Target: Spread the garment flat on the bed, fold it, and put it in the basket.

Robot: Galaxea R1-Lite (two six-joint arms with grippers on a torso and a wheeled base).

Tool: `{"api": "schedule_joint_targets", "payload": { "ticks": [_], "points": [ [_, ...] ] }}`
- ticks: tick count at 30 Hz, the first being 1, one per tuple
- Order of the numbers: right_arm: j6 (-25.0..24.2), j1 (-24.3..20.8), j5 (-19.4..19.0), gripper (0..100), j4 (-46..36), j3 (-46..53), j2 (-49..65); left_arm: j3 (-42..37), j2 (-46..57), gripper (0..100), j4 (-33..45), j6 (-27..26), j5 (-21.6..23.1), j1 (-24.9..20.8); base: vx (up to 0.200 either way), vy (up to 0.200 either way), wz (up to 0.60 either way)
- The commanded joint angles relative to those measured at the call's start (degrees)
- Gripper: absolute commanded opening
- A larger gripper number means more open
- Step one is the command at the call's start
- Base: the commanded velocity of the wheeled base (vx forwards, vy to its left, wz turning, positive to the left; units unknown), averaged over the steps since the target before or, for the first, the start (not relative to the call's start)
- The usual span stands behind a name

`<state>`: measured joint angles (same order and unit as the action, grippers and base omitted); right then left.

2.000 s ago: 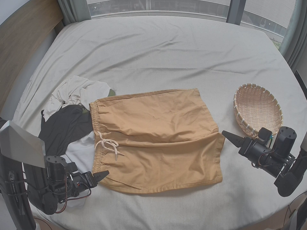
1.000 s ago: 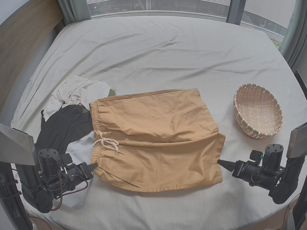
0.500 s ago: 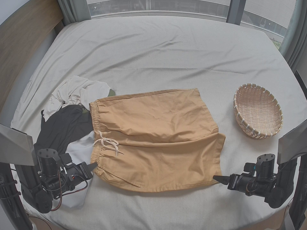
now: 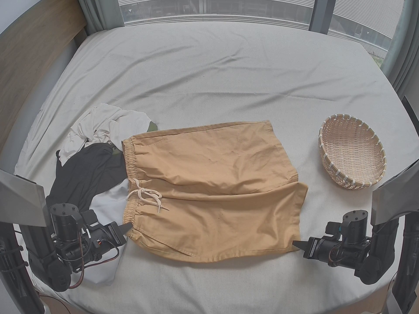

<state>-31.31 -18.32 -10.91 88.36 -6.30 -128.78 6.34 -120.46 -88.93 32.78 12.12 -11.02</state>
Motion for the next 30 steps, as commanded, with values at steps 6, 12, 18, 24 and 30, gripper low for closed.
{"api": "schedule_joint_targets", "payload": {
  "ticks": [6,12,18,24,30],
  "points": [
    [0.2,0.3,0.1,0,-0.1,3.0,5.7,0.0,0.3,0,0.0,0.2,0.1,0.2,0.000,0.000,0.00],
    [1.2,3.7,0.2,0,-0.2,4.6,6.3,-0.1,0.0,0,0.0,0.2,0.1,0.3,0.000,0.000,0.00],
    [2.3,4.2,0.0,0,-0.1,4.7,1.6,-0.1,-0.2,0,0.0,0.2,0.1,0.0,0.000,0.000,0.00],
    [2.0,2.6,0.0,100,0.0,4.3,0.0,-0.3,-0.1,0,0.0,0.1,0.1,0.0,0.000,0.000,0.00],
    [1.8,0.7,-0.1,100,0.0,3.2,-0.1,-0.4,-0.1,0,0.0,0.1,0.1,-0.1,0.000,0.000,0.00]
  ]
}}
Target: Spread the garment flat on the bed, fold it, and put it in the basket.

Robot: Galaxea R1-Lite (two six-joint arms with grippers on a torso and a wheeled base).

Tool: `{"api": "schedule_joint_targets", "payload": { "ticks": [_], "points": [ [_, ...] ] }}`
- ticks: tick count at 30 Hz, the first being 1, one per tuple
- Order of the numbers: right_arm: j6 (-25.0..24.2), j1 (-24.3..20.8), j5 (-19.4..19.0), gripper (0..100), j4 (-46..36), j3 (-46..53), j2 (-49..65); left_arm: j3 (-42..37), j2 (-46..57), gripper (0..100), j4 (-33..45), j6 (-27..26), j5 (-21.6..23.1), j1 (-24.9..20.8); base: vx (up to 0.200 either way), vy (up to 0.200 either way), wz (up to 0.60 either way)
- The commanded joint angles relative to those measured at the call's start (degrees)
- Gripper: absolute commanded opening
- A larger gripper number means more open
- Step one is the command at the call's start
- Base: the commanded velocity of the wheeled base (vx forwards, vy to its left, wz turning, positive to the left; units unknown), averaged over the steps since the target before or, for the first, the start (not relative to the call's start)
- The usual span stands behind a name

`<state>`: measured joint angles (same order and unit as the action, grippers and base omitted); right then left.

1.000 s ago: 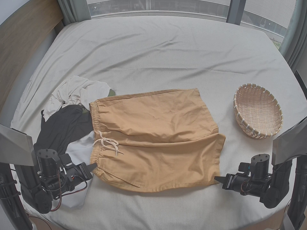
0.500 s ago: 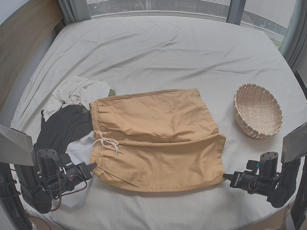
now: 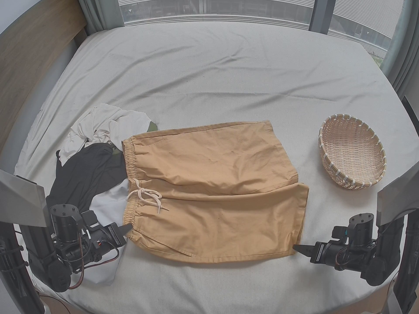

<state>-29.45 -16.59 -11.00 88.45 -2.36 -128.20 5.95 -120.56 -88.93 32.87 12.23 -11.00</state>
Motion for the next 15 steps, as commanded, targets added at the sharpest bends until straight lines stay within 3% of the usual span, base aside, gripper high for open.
{"api": "schedule_joint_targets", "payload": {
  "ticks": [1,8,9,15],
  "points": [
    [-0.3,-1.4,0.0,100,-0.1,-1.2,-0.7,0.0,0.0,0,0.0,0.0,0.0,-0.1,0.000,0.000,0.00],
    [-1.5,-2.9,0.1,100,-0.1,-3.3,-1.1,-0.1,0.1,0,0.0,0.0,0.0,0.0,0.000,0.000,0.00],
    [-1.5,-2.9,0.1,0,-0.1,-3.3,-1.1,-0.1,0.1,0,0.0,0.0,0.0,0.0,0.000,0.000,0.00],
    [-1.6,-2.8,0.1,0,-0.1,-3.3,-1.2,-0.1,0.1,0,0.0,0.0,0.0,0.0,0.000,0.000,0.00]
  ]
}}
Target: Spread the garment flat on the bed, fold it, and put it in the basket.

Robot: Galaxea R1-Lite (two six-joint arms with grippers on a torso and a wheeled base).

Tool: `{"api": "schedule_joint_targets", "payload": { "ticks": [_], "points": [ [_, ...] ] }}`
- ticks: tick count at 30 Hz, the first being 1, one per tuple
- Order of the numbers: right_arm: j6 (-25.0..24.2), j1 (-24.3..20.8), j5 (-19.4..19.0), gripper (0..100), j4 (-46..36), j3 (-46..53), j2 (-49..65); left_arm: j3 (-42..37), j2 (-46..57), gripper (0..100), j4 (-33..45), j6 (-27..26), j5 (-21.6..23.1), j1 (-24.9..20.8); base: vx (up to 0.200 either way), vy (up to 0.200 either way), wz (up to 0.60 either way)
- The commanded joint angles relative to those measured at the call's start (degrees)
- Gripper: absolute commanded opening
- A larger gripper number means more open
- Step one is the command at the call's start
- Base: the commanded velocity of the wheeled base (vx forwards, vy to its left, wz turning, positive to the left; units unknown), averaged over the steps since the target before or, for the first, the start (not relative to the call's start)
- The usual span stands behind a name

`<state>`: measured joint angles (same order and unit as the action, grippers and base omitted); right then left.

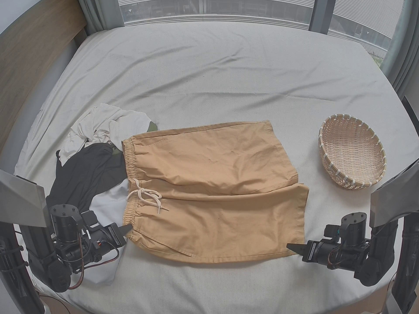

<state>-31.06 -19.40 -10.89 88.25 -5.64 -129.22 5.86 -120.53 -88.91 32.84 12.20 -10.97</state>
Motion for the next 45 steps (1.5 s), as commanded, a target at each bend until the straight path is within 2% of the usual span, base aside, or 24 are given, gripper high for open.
{"api": "schedule_joint_targets", "payload": {
  "ticks": [1,9,13,15,20,29,33,36,45],
  "points": [
    [-0.1,0.1,0.0,0,0.1,-0.1,-0.2,0.0,0.0,0,0.0,0.0,0.0,0.0,0.000,0.000,0.00],
    [0.4,0.1,0.2,0,0.0,3.3,4.2,-1.5,2.1,0,0.0,0.1,0.8,0.3,0.000,0.000,0.00],
    [0.9,0.0,0.3,0,-1.8,5.6,7.9,-5.9,4.7,0,0.4,0.1,6.1,0.5,0.000,0.000,0.00],
    [1.4,0.1,0.3,0,-4.2,5.6,8.8,-5.9,4.5,0,0.9,0.2,6.7,0.7,0.000,0.000,0.00],
    [4.3,0.3,0.2,0,-12.0,5.6,11.4,-5.9,3.1,0,4.6,-0.1,6.9,1.9,0.000,0.000,0.00],
    [4.9,-0.2,0.1,0,-16.4,5.6,12.3,-5.9,1.1,0,7.5,-1.3,6.8,2.6,0.000,0.000,0.00],
    [5.5,-0.7,0.1,0,-18.1,5.6,12.4,-5.9,1.8,0,14.7,-4.7,6.9,2.6,0.000,0.000,0.00],
    [5.9,-0.8,0.1,0,-19.7,5.6,12.9,-5.9,1.8,0,17.4,-7.4,7.3,2.7,0.000,0.000,0.00],
    [5.7,-0.6,-0.4,0,-20.0,5.6,19.3,-5.9,3.9,0,15.4,-7.1,7.4,2.7,0.000,0.000,0.00]
  ]
}}
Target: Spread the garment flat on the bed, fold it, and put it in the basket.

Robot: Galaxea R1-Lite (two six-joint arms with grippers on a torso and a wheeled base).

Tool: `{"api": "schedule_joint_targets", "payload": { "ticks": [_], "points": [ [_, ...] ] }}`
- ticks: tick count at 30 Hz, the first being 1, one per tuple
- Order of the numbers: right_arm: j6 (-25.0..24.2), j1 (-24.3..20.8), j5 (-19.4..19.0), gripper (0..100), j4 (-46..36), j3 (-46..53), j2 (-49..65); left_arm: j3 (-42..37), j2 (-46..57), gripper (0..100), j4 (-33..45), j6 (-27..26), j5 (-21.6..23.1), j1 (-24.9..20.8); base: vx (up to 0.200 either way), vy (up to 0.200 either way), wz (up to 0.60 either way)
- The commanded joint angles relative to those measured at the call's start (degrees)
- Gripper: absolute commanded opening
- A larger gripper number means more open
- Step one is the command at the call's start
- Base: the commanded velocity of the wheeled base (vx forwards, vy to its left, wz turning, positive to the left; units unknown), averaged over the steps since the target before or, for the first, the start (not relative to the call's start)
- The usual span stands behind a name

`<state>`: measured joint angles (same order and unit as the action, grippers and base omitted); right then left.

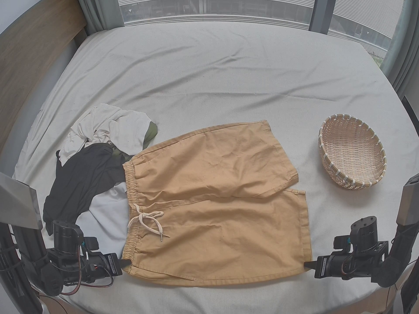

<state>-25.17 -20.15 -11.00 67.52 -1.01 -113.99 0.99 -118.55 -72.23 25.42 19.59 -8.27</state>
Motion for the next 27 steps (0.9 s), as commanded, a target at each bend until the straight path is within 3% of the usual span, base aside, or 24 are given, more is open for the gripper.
{"api": "schedule_joint_targets", "payload": {
  "ticks": [1,6,8,10,18,27],
  "points": [
    [-0.3,0.1,-0.3,0,2.0,1.0,6.3,-1.0,3.9,0,-2.0,0.9,0.1,-0.1,0.000,0.000,0.00],
    [-0.6,0.8,-0.2,0,8.0,0.4,11.0,-1.0,9.3,0,-7.4,5.2,0.0,-1.2,0.000,0.000,0.00],
    [-1.5,2.3,-0.2,0,11.5,-1.1,12.1,-1.0,11.9,0,-14.5,8.0,-0.6,-2.7,0.000,0.000,0.00],
    [-2.3,2.4,-0.1,0,13.4,-2.4,12.5,-0.9,12.6,0,-16.9,8.5,-0.7,-2.7,0.000,0.000,0.00],
    [-3.0,2.0,-0.2,0,16.4,-12.0,12.5,0.8,13.5,0,-16.6,9.2,-1.6,-2.0,0.000,0.000,0.00],
    [-3.5,2.0,-0.3,0,16.7,-20.6,9.9,3.9,13.8,0,-16.5,14.7,-4.4,-2.0,0.000,0.000,0.00]
  ]
}}
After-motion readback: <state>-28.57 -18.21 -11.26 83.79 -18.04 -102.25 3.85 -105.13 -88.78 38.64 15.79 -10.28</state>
